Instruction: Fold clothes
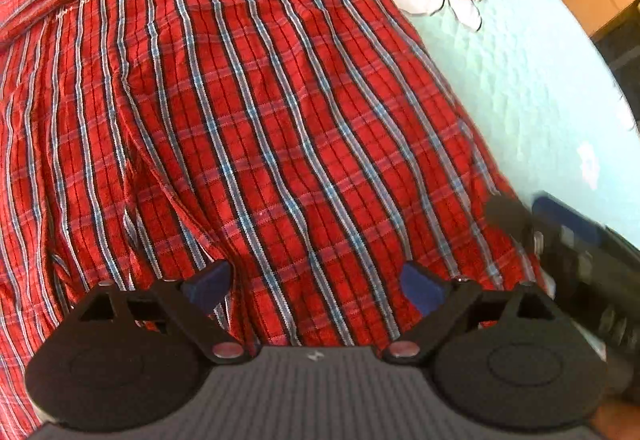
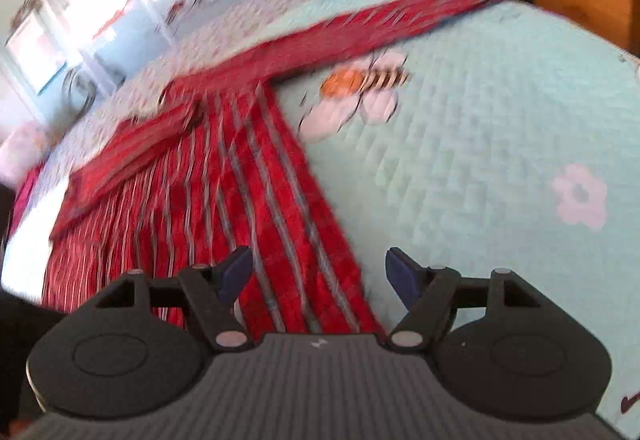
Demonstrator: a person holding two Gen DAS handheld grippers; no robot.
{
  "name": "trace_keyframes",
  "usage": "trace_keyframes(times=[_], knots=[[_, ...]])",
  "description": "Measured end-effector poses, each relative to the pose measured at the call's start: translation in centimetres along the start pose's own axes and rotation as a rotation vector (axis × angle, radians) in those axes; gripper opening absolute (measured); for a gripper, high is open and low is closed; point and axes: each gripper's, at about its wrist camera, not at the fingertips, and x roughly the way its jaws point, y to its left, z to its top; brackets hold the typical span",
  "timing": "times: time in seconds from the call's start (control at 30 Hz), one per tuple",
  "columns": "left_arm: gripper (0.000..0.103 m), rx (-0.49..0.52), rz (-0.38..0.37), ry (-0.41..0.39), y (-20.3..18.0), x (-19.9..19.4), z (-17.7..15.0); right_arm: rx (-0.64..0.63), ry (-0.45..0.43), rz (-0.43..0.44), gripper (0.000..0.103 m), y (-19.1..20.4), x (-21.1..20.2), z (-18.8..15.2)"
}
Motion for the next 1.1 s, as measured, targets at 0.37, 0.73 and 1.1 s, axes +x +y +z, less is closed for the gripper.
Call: trace_keyframes(times=[0.37, 0.73, 1.1], knots=[[0.1, 0.002, 0.011, -0.003, -0.1, 0.3, 0.0, -0.135, 0.062, -0.053, 0.073, 0.9, -4.4, -2.7], [0.103, 0.002, -0.034, 0.019, 1.3, 0.7, 0.7, -0.3, 0.283, -0.088, 0.061, 2.3, -2.4, -6.5], [0.103, 0.028, -0.007, 0.019, 0.0, 2.4, 1.4, -0.351, 0.376, -0.073, 0.059, 3.0, -3.3, -7.9]])
